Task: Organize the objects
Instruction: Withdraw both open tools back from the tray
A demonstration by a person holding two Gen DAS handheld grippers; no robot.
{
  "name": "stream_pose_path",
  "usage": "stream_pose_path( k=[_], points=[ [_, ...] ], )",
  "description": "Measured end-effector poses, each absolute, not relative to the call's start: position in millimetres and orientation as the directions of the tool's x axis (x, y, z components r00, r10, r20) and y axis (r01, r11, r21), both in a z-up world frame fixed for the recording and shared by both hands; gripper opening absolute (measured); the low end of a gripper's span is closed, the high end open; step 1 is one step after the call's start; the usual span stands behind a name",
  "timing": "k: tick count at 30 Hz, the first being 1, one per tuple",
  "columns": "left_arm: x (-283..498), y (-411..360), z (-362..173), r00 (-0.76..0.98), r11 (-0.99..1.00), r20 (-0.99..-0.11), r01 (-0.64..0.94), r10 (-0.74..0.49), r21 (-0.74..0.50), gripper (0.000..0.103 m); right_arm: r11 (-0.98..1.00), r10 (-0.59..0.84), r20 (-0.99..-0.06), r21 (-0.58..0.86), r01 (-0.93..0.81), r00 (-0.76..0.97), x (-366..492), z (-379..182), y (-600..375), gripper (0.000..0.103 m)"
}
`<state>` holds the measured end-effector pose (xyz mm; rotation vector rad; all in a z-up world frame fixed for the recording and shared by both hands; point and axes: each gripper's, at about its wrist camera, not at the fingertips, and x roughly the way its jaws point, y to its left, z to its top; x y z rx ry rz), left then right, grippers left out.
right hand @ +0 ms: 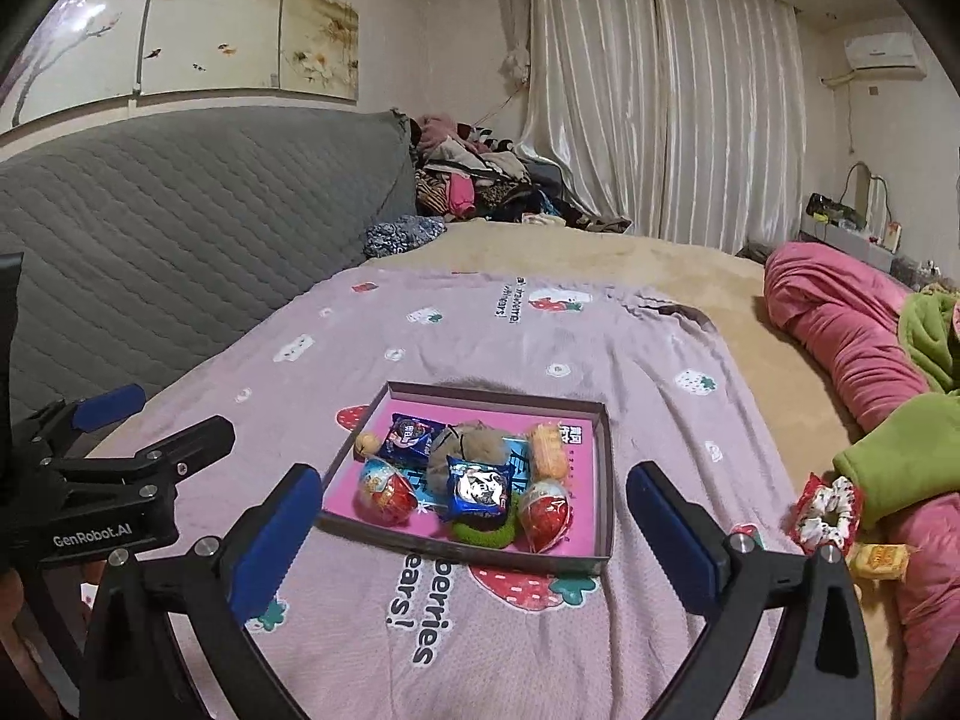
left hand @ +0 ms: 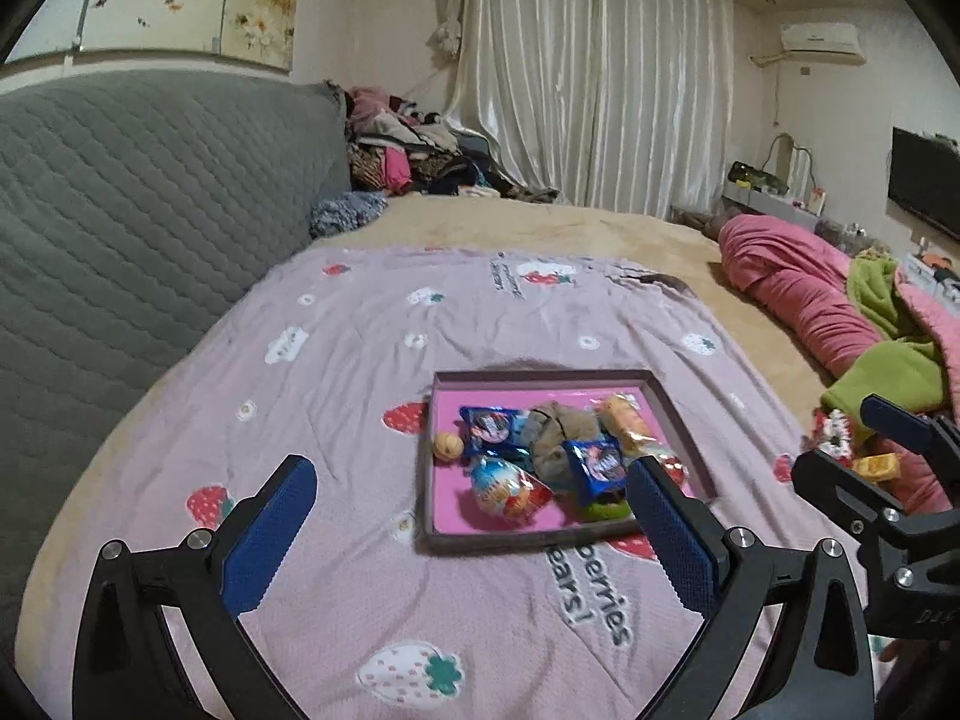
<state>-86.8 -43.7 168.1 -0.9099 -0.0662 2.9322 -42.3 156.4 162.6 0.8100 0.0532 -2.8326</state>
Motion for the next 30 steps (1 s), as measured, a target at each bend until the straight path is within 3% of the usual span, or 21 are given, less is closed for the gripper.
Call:
stream_pose_path(
  k=[15,20,30],
  points=[
    [-35,-37,181,-0.832,-0.999,-0.551,-0.049,0.054,-0.023,0.103,-0.983,-0.152,-0.523,-0.006,0.182,-0.838,2,169,161,0.102],
    [-18,-37,174,-0.843,-1.0,-0.538,0.001,-0.009,0.016,0.103,-0.984,-0.144,-0.535,-0.012,0.178,-0.833,15,162,164,0.103],
    [0,-43,144,-0.842,-1.0,-0.54,0.007,-0.005,-0.001,0.103,-0.988,-0.129,-0.554,0.0,0.154,-0.822,38,131,174,0.103]
  ],
)
